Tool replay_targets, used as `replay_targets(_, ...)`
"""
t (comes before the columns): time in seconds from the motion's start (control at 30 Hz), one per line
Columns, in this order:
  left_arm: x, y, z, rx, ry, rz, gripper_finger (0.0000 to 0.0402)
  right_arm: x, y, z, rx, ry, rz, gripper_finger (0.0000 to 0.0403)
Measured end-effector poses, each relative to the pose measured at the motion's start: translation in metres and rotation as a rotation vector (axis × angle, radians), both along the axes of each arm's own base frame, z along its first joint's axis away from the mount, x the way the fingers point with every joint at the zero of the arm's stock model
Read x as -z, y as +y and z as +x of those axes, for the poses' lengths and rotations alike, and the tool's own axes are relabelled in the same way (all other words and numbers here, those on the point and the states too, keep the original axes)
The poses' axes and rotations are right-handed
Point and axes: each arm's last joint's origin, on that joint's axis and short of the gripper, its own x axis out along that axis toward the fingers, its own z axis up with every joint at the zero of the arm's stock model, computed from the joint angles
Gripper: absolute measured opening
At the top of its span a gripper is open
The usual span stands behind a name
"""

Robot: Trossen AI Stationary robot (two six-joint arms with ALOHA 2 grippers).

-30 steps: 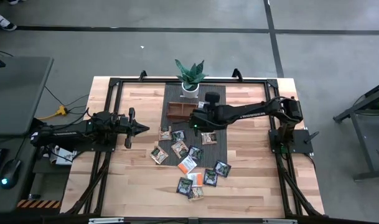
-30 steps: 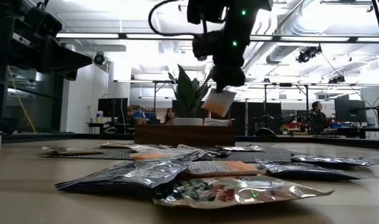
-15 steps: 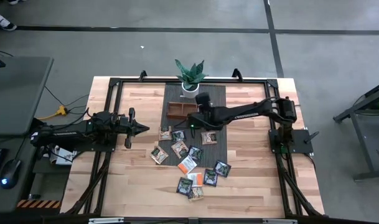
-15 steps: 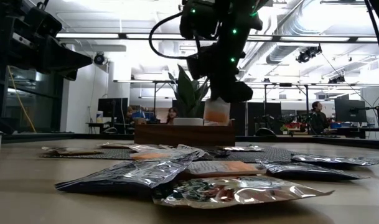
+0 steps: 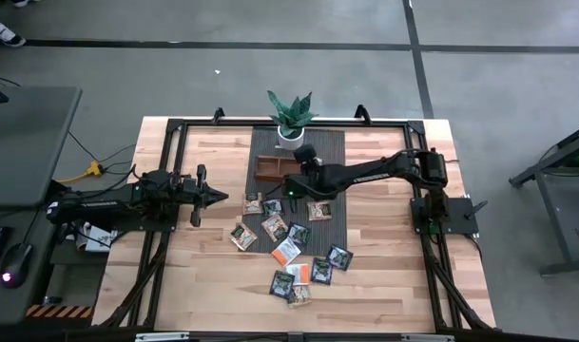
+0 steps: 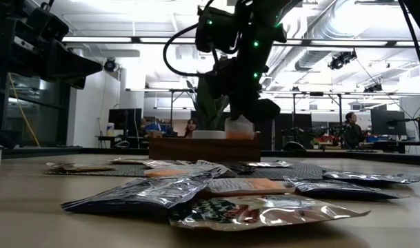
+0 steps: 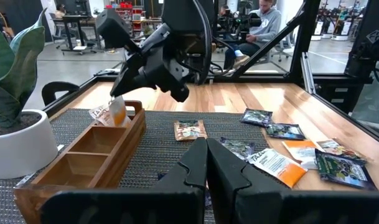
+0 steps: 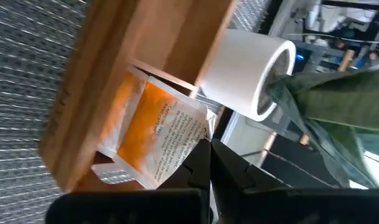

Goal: Pick & Place Tea
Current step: Put the orange tea bag into the right section of the wooden organizer

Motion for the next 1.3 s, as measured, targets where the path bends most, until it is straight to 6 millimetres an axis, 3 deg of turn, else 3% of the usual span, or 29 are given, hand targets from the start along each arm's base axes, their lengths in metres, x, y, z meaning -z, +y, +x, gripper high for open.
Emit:
replay_targets(0.37, 0.000, 0.000, 0.000, 0.000, 0.001, 0.000, 0.0001, 0.003, 0.002, -0.002, -0.078, 0.071, 0.117, 0.0011)
replay_targets(0.83, 0.000, 0.000, 0.000, 0.000, 0.000, 0.000, 0.0001, 0.003, 0.002, -0.002, -0.067, 0.059, 0.115, 0.0121)
replay_targets(1.1, 0.000, 0.000, 0.000, -0.001, 0.000, 0.000, 0.0001, -0.012, 0.003, -0.002, 0.069, -0.072, -0.009, 0.0154)
replay_targets(1.3, 0.000, 0.000, 0.000, -0.001, 0.000, 0.000, 0.0001, -0.032, 0.020, 0.000, 0.226, -0.258, 0.170, 0.0157)
